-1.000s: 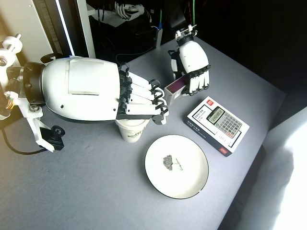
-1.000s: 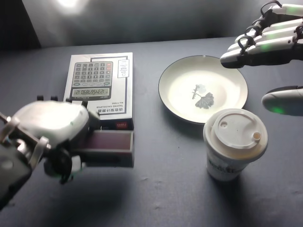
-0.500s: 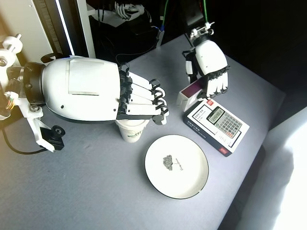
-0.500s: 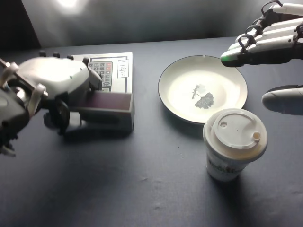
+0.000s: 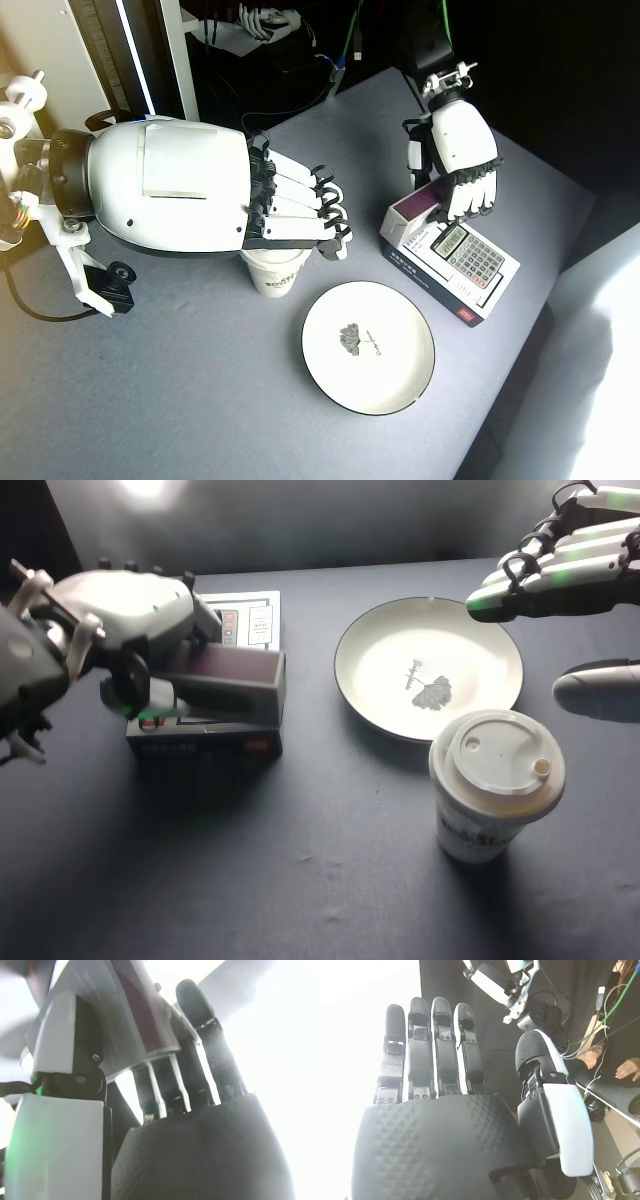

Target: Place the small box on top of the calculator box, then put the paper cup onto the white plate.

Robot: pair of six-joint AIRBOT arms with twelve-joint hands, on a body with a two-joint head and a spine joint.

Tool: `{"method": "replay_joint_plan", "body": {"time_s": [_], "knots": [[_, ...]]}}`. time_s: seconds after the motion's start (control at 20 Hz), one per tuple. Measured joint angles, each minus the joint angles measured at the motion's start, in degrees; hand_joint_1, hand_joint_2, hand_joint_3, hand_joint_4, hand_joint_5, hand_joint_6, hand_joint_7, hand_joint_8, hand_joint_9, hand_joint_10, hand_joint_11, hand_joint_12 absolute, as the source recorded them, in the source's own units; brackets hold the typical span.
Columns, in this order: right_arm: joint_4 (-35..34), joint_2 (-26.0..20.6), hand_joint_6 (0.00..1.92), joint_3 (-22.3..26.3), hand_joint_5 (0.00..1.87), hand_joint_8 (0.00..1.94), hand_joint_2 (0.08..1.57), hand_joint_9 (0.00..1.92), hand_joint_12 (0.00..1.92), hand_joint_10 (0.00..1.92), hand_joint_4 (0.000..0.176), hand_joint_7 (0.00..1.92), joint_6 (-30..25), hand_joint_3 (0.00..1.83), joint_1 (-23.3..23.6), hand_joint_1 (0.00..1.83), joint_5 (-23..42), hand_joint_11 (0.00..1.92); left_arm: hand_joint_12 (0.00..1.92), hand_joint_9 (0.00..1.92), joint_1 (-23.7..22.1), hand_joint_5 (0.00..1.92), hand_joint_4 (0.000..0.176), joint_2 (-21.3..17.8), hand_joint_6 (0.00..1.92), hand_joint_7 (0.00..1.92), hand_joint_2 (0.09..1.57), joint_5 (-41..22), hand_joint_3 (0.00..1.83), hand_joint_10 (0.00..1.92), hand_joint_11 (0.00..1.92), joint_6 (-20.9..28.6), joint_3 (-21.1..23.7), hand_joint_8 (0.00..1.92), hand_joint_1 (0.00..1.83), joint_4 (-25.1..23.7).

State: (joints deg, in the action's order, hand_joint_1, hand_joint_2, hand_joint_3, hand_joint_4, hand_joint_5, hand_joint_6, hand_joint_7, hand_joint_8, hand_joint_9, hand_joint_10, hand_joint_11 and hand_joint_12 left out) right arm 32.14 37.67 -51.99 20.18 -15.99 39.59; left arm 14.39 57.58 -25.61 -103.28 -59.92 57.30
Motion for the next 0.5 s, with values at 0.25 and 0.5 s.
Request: {"method": "replay_joint_plan", "body": {"time_s": [0.25,0.5], "knots": [[0.02,0.0,0.01,0.0,0.44,0.0,1.34,0.41,1.01,0.0,0.0,0.45,0.02,0.0,0.0,0.13,0.0,0.0,1.3,0.67,-0.31,0.82,0.0,2.71,0.96,0.89,1.19,1.46,0.0,1.52,0.39,2.91,-5.2,1.28,1.35,-3.23],[0.0,0.0,0.0,0.0,0.43,0.0,1.35,0.4,1.01,0.0,0.0,0.44,0.0,0.0,0.0,0.13,0.04,0.0,1.29,0.71,-0.28,0.77,0.0,4.42,1.09,0.93,1.19,2.45,0.0,1.51,0.38,4.42,-8.24,1.12,1.36,-4.98]]}}
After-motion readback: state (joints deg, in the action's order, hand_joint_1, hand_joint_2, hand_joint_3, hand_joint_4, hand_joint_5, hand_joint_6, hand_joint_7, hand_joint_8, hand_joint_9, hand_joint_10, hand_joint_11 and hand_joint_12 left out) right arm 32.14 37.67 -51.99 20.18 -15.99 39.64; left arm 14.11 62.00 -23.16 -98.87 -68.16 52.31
